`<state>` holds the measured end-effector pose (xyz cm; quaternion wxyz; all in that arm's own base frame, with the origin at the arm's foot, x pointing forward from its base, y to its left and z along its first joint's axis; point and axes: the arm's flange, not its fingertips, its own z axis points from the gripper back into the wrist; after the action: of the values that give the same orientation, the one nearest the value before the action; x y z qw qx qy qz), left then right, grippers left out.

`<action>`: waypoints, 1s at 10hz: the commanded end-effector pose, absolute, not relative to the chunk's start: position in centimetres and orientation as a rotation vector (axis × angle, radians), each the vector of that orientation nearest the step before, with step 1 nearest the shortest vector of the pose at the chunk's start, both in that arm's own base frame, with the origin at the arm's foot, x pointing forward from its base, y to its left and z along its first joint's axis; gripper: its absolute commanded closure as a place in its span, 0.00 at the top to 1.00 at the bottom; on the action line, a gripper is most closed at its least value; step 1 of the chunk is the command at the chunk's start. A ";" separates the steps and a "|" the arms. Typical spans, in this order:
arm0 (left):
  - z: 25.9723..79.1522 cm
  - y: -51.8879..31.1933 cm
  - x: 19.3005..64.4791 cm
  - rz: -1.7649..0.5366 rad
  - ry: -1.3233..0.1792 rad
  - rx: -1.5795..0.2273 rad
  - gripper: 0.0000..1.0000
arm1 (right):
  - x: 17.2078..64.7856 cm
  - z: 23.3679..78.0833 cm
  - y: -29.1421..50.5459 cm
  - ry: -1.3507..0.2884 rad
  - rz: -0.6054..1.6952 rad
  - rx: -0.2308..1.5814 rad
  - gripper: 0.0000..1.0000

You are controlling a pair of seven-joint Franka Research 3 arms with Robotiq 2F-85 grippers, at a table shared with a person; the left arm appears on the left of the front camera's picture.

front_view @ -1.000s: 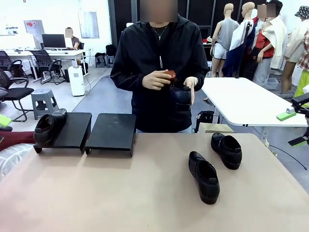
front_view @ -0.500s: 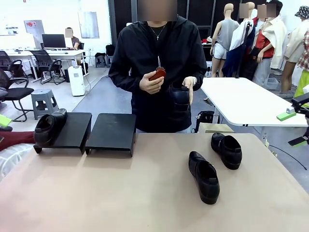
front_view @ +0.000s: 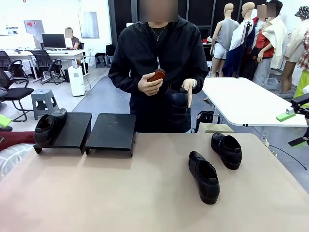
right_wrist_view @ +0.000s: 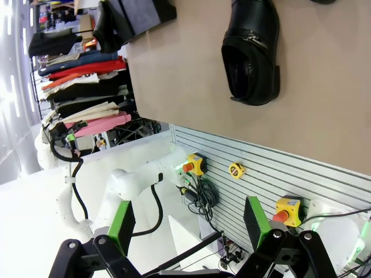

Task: Organize the shoes by placing them on the stand.
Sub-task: Pick up one Shoe and place it in the middle of the table.

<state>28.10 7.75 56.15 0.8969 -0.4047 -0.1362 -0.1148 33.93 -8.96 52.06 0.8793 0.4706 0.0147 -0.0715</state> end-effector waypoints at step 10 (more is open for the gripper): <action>56.2 8.1 28.0 -0.260 -0.277 -0.831 1.00 | 35.0 57.7 -5.7 0.029 -0.076 0.487 1.00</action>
<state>28.15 7.78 56.13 0.8973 -0.4045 -0.1350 -0.1142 35.64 0.38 55.32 0.9845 0.1715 -0.0016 -0.0372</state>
